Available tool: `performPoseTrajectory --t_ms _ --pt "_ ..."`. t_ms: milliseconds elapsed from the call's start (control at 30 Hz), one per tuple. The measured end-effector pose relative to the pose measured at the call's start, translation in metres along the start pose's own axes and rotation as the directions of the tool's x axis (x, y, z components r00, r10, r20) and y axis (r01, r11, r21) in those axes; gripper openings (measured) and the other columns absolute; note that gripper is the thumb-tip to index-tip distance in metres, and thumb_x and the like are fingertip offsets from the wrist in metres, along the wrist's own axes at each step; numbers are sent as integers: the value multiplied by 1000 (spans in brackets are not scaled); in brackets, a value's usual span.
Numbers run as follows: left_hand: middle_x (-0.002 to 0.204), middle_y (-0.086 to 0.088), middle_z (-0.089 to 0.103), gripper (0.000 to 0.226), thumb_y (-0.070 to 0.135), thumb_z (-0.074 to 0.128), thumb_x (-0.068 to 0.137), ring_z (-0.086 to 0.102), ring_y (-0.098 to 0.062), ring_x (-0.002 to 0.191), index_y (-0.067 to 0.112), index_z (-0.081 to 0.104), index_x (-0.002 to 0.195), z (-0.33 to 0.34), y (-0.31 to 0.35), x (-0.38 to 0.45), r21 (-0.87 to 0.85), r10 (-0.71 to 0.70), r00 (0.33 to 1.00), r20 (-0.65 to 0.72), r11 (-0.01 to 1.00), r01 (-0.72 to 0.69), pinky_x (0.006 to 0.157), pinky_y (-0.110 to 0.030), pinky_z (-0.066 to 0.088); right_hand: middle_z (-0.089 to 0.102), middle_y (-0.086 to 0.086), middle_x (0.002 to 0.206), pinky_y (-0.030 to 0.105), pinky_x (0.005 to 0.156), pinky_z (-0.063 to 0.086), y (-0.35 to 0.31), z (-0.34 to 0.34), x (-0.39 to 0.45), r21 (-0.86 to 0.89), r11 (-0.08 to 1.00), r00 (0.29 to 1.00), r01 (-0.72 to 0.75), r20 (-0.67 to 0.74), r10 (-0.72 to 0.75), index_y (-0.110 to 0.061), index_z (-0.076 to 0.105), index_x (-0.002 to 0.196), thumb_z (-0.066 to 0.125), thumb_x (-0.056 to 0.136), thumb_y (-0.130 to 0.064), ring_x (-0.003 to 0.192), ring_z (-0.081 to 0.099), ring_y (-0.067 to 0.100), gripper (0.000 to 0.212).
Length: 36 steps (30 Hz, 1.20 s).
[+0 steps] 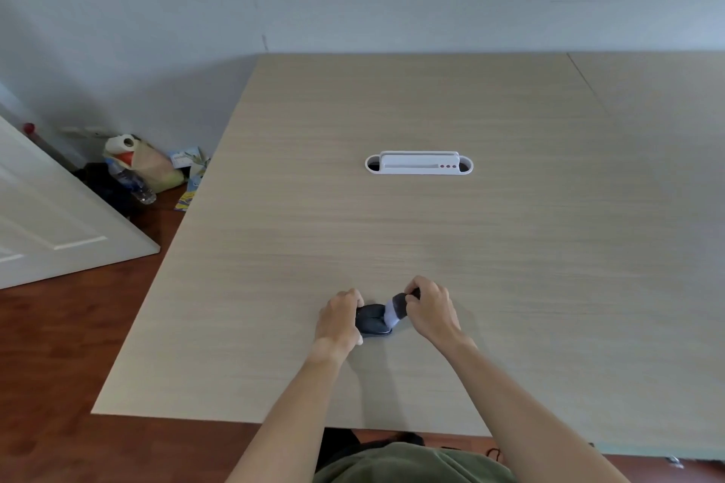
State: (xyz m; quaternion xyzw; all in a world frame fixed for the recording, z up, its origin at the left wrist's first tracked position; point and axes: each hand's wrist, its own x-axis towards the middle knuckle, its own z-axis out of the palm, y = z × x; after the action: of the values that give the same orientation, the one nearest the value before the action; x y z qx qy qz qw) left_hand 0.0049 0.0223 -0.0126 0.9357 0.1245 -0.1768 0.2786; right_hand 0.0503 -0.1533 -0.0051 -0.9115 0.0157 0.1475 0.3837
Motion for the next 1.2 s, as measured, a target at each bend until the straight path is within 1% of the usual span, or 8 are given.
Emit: performPoseTrajectory --t_ms 133,267,367,533,700,867,1067,1200 --pt "110 2 57 62 1 84 54 58 -22 97 18 55 106 -1 1 2 12 12 1000 8 1000 -12 81 -33 50 69 -2 82 14 64 44 -8 -1 -2 98 992 989 75 122 -87 -12 70 84 58 80 -2 79 59 14 16" --pt "106 5 57 57 -2 82 55 57 -21 92 20 53 100 -3 -1 4 26 32 999 26 999 -33 71 -30 47 68 2 85 35 67 52 2 -2 1 -10 999 998 -42 56 42 -15 67 82 52 75 -4 82 61 24 20" --pt "109 4 58 57 -3 80 57 57 -22 96 20 54 102 -4 -1 5 54 47 999 25 997 -49 78 -33 50 69 2 83 32 69 52 -1 -6 3 65 998 1000 -20 -7 21 -12 68 80 54 77 -4 82 61 22 17" --pt "109 3 56 56 -7 77 57 57 -21 98 21 55 100 -3 0 6 34 58 998 20 998 -58 82 -36 51 69 -4 84 18 65 45 -10 0 1 56 997 970 50 236 -62 -17 71 84 61 78 -6 81 60 15 16" --pt "113 3 45 58 -12 72 60 55 -21 99 22 56 105 -2 -3 8 28 80 995 59 996 -82 85 -38 52 68 2 87 30 65 45 -7 0 2 19 999 999 -34 -4 34 -15 66 81 51 75 -3 83 60 24 20" --pt "111 4 41 57 -14 70 63 55 -21 99 24 56 102 -2 -3 9 8 87 994 61 996 -88 82 -37 55 70 -1 86 22 65 47 -18 9 -4 61 994 971 89 219 -100 -16 70 81 56 76 -2 83 61 18 21" --pt "114 4 43 57 -14 68 64 54 -20 100 24 57 105 0 -7 10 -1 84 995 60 996 -84 84 -35 52 64 3 91 31 63 40 -14 3 -6 -78 996 999 39 -9 -39 -13 61 83 49 78 -5 83 59 28 15" --pt "112 3 42 52 -11 61 68 54 -21 105 24 56 106 1 -6 8 -43 70 997 36 997 -68 85 -34 51 66 -2 78 27 62 47 -19 10 -9 63 986 963 153 215 -163 -14 65 78 53 73 0 76 59 20 20"
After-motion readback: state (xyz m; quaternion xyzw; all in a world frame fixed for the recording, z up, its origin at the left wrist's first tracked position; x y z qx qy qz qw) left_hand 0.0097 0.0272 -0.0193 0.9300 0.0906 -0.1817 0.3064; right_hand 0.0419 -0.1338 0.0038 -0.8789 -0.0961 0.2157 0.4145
